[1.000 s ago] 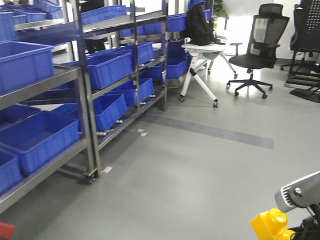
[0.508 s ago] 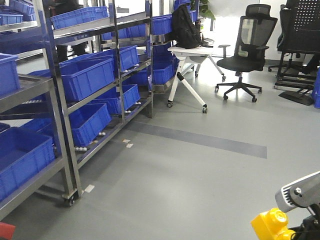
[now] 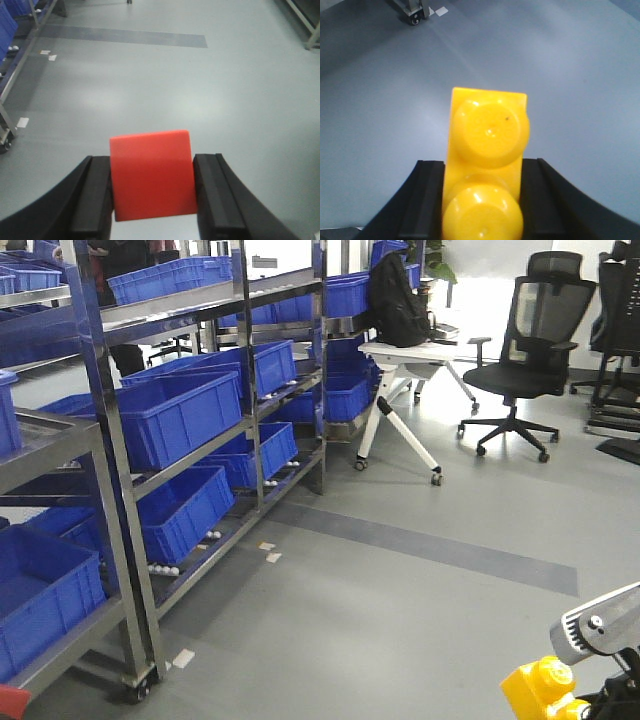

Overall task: Pick red and yellow blocks into blue bin
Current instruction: 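Turn and drive along the shelves of blue bins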

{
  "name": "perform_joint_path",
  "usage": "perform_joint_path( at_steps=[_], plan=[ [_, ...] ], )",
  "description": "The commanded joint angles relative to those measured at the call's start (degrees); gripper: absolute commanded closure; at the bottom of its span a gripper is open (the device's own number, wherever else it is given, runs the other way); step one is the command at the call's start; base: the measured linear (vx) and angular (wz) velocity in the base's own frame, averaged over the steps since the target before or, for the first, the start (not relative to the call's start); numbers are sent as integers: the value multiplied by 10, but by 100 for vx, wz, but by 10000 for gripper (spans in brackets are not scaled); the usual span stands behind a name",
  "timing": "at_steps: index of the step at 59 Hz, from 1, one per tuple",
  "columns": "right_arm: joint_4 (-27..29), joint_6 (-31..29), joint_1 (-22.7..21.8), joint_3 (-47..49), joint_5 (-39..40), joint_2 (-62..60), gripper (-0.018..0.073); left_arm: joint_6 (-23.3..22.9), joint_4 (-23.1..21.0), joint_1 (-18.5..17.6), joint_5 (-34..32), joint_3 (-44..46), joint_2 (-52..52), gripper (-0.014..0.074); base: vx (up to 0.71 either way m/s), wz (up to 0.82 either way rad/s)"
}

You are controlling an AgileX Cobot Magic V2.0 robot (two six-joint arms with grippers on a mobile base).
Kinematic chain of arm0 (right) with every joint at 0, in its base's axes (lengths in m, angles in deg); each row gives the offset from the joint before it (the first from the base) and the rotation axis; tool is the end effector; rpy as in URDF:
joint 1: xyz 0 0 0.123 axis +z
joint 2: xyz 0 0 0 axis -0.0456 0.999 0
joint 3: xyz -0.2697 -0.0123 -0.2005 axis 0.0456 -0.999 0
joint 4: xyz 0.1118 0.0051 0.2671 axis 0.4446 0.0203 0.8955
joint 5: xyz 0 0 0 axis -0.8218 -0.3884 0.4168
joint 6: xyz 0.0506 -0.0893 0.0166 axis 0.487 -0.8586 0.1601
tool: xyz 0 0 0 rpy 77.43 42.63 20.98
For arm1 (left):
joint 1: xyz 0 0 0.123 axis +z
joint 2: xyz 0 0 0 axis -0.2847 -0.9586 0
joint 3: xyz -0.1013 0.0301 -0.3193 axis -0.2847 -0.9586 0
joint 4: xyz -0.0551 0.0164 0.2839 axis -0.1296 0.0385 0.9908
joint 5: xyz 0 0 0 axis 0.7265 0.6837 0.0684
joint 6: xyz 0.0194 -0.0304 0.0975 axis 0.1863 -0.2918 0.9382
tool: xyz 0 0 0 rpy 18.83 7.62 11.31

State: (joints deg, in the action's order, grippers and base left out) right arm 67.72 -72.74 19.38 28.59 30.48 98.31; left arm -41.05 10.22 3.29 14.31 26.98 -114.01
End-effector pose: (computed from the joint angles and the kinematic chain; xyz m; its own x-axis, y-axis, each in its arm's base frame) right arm 0.1886 0.0740 0.3324 -0.6468 -0.3072 -0.6981 -0.3897 0.9199 -0.0437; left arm 0.1123 -0.0506 0.3734 -0.4663 0.1010 -0.8788 0.4130 0.9034 -0.1152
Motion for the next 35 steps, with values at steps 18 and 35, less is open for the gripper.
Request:
perform_joint_path(
  at_steps=[18,35],
  plan=[
    [-6,-3,0,18,35,-8,331,-1,-15,-4,-40,16,2,354,43,5],
    [-6,-3,0,18,35,-8,331,-1,-15,-4,-40,16,2,352,44,-4]
  ],
)
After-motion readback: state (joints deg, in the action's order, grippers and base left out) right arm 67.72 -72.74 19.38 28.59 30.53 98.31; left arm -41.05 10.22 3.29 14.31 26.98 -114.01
